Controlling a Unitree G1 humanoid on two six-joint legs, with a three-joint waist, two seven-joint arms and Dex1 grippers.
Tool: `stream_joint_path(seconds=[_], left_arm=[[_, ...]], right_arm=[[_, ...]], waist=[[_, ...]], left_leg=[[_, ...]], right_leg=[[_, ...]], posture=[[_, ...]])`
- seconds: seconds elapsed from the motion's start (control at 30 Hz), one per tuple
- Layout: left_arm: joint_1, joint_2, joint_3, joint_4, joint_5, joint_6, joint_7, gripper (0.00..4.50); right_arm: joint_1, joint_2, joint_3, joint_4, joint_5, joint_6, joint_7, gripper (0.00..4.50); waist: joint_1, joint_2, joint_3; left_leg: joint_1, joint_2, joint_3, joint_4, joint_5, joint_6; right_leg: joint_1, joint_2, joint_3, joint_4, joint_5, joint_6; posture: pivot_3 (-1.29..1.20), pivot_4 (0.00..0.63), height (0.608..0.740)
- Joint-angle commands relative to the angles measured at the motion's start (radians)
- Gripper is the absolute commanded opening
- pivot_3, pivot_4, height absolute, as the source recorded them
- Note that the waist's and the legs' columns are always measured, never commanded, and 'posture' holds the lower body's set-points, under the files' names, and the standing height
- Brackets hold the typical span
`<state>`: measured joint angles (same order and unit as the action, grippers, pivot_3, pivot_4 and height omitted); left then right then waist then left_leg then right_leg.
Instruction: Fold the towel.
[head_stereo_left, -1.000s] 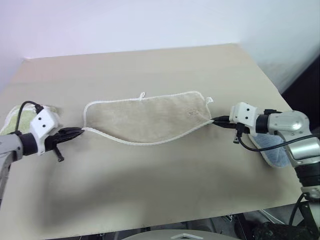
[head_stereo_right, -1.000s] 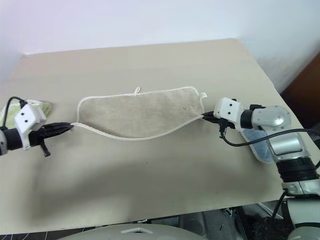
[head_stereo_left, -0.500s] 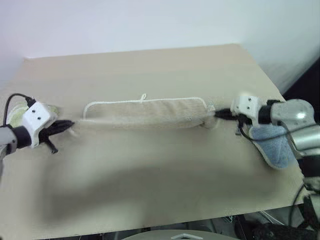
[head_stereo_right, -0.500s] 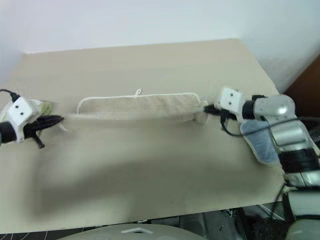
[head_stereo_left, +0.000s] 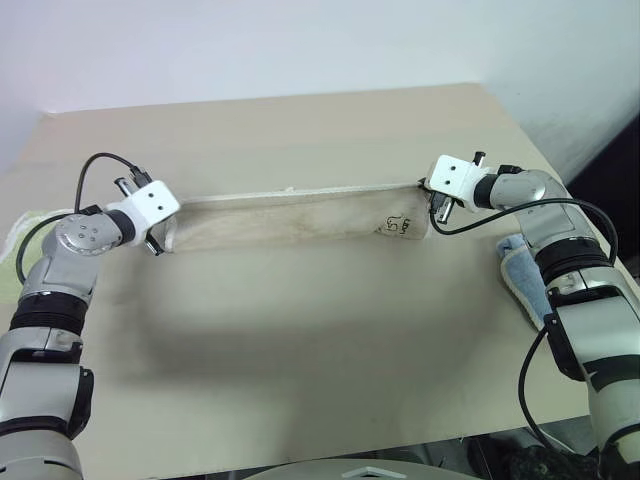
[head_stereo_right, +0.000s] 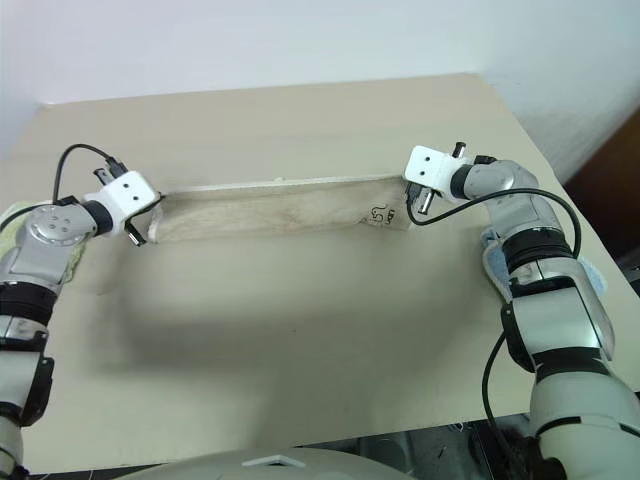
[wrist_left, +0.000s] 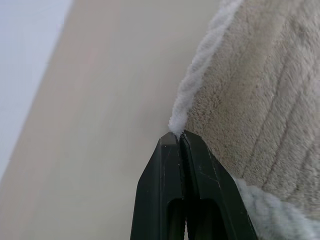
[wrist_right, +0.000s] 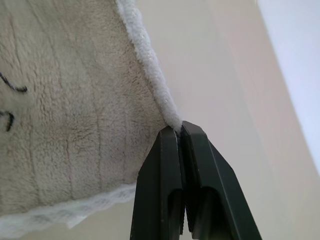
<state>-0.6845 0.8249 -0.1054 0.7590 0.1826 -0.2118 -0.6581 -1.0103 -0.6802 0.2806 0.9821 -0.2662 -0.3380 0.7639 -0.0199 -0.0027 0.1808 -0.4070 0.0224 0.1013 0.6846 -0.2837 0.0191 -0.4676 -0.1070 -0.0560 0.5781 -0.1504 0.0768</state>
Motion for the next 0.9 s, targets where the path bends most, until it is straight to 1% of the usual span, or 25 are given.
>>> stream_joint_path(seconds=[0.03, 0.1, 0.23, 0.3, 0.33, 0.37, 0.4, 0.5, 0.53, 0.63, 0.67, 0.7, 0.73, 0.8, 0.87, 0.9], left_arm=[[-0.041, 0.008, 0.024, 0.053, -0.002, -0.028, 0.019, 1.0], [-0.05, 0.004, 0.027, 0.071, 0.0, -0.039, 0.035, 1.7], [-0.055, -0.002, 0.048, 0.088, -0.016, -0.042, 0.07, 3.03], [-0.047, 0.0, 0.053, 0.086, -0.015, -0.045, 0.086, 3.71], [-0.042, 0.001, 0.056, 0.083, -0.013, -0.044, 0.096, 3.99], [-0.036, 0.001, 0.06, 0.078, -0.01, -0.043, 0.112, 4.39], [-0.03, 0.002, 0.065, 0.071, -0.009, -0.036, 0.126, 4.5], [0.001, -0.004, 0.117, 0.012, -0.073, -0.019, 0.112, 4.5], [0.011, -0.007, 0.138, -0.016, -0.086, -0.002, 0.129, 4.5], [0.031, -0.024, 0.188, -0.088, -0.128, 0.079, 0.151, 4.5], [0.056, -0.029, 0.19, -0.143, -0.147, 0.086, 0.125, 4.5], [0.081, -0.033, 0.183, -0.194, -0.162, 0.084, 0.087, 4.5], [0.102, -0.035, 0.177, -0.235, -0.17, 0.08, 0.061, 4.5], [0.123, -0.042, 0.172, -0.282, -0.184, 0.089, 0.027, 4.5], [0.132, -0.047, 0.177, -0.304, -0.191, 0.106, 0.015, 4.5], [0.133, -0.052, 0.179, -0.314, -0.199, 0.109, 0.005, 4.5]], right_arm=[[-0.035, -0.015, -0.01, 0.04, -0.024, -0.058, -0.028, 0.47], [-0.029, -0.017, -0.02, 0.046, -0.019, -0.078, -0.021, 1.03], [0.005, -0.036, -0.03, 0.006, -0.022, -0.129, -0.037, 2.38], [0.025, -0.049, -0.039, -0.028, -0.03, -0.149, -0.073, 3.05], [0.034, -0.058, -0.043, -0.044, -0.036, -0.156, -0.093, 3.31], [0.045, -0.069, -0.047, -0.063, -0.04, -0.164, -0.107, 3.77], [0.058, -0.083, -0.056, -0.088, -0.039, -0.166, -0.119, 4.04], [0.105, -0.127, -0.118, -0.174, 0.013, -0.117, -0.124, 4.04], [0.13, -0.137, -0.153, -0.215, 0.052, -0.075, -0.111, 4.04], [0.226, -0.137, -0.259, -0.378, 0.215, 0.146, -0.017, 4.04], [0.299, -0.115, -0.328, -0.524, 0.37, 0.374, 0.02, 4.04], [0.38, -0.101, -0.371, -0.672, 0.501, 0.558, 0.052, 4.38], [0.44, -0.083, -0.414, -0.798, 0.616, 0.733, 0.056, 4.47], [0.493, -0.025, -0.512, -0.961, 0.827, 1.05, -0.032, 4.47], [0.506, 0.018, -0.582, -1.043, 0.933, 1.229, -0.119, 4.47], [0.503, 0.062, -0.635, -1.064, 0.996, 1.33, -0.198, 4.47]], waist=[[0.0, 0.0, 0.0], [0.0, 0.0, 0.0], [0.0, 0.0, 0.0], [0.001, 0.0, 0.0], [0.001, 0.0, 0.0], [0.002, 0.0, 0.0], [0.002, 0.0, 0.0], [0.002, 0.0, 0.0], [0.002, 0.0, 0.0], [0.006, 0.0, 0.0], [0.007, -0.001, -0.001], [0.009, -0.002, -0.001], [0.009, -0.002, -0.001], [0.008, -0.002, -0.001], [0.004, -0.002, -0.001], [0.004, -0.002, -0.001]], left_leg=[[0.0, 0.0, 0.0, 0.0, 0.0, 0.0], [0.0, 0.0, 0.0, 0.0, 0.0, 0.001], [0.001, 0.001, 0.0, 0.0, 0.0, 0.001], [0.001, 0.001, 0.0, 0.0, 0.0, 0.001], [0.001, 0.001, 0.0, 0.0, 0.0, 0.001], [0.001, 0.001, 0.0, 0.0, 0.0, 0.001], [0.001, 0.001, 0.0, 0.0, 0.0, 0.001], [0.001, 0.001, 0.0, 0.0, 0.0, 0.001], [0.001, 0.002, 0.0, 0.0, 0.0, 0.001], [0.001, 0.003, 0.0, 0.001, 0.0, 0.001], [0.001, 0.003, 0.0, 0.001, 0.0, 0.001], [0.002, 0.004, 0.0, 0.001, 0.0, 0.001], [0.003, 0.005, -0.001, 0.001, -0.001, 0.001], [0.006, 0.005, -0.002, 0.001, -0.001, 0.002], [0.006, 0.005, -0.002, 0.001, -0.001, 0.002], [0.006, 0.005, -0.002, 0.002, -0.001, 0.002]], right_leg=[[0.0, 0.0, 0.0, 0.0, 0.0, 0.0], [0.0, 0.0, 0.0, 0.0, 0.0, 0.0], [0.001, 0.0, 0.0, 0.001, 0.0, 0.0], [0.001, 0.0, 0.0, 0.001, 0.0, 0.0], [0.001, 0.0, 0.0, 0.001, 0.0, 0.0], [0.001, 0.0, 0.0, 0.001, 0.0, 0.0], [0.001, 0.0, 0.0, 0.001, 0.0, 0.0], [0.001, 0.0, 0.0, 0.001, 0.0, 0.0], [0.0, 0.0, 0.0, 0.001, 0.0, 0.0], [0.001, 0.0, 0.0, 0.001, 0.0, 0.0], [0.002, 0.0, 0.0, 0.001, 0.0, 0.0], [0.002, 0.0, 0.0, 0.001, 0.0, 0.001], [0.004, -0.001, -0.001, 0.001, 0.0, 0.0], [0.006, -0.001, -0.001, 0.001, 0.0, 0.0], [0.006, -0.002, 0.0, 0.001, 0.001, 0.0], [0.005, -0.002, 0.0, 0.001, 0.001, -0.001]], posture=[[0.0, 0.15, 0.728], [0.0, 0.15, 0.728], [0.0, 0.15, 0.728], [0.0, 0.15, 0.728], [0.0, 0.15, 0.728], [0.0, 0.15, 0.728], [0.0, 0.15, 0.728], [0.0, 0.15, 0.728], [0.0, 0.15, 0.728], [0.0, 0.15, 0.728], [0.0, 0.15, 0.728], [0.0, 0.15, 0.728], [0.0, 0.15, 0.728], [0.0, 0.15, 0.728], [0.0, 0.15, 0.728], [0.0, 0.15, 0.728]])
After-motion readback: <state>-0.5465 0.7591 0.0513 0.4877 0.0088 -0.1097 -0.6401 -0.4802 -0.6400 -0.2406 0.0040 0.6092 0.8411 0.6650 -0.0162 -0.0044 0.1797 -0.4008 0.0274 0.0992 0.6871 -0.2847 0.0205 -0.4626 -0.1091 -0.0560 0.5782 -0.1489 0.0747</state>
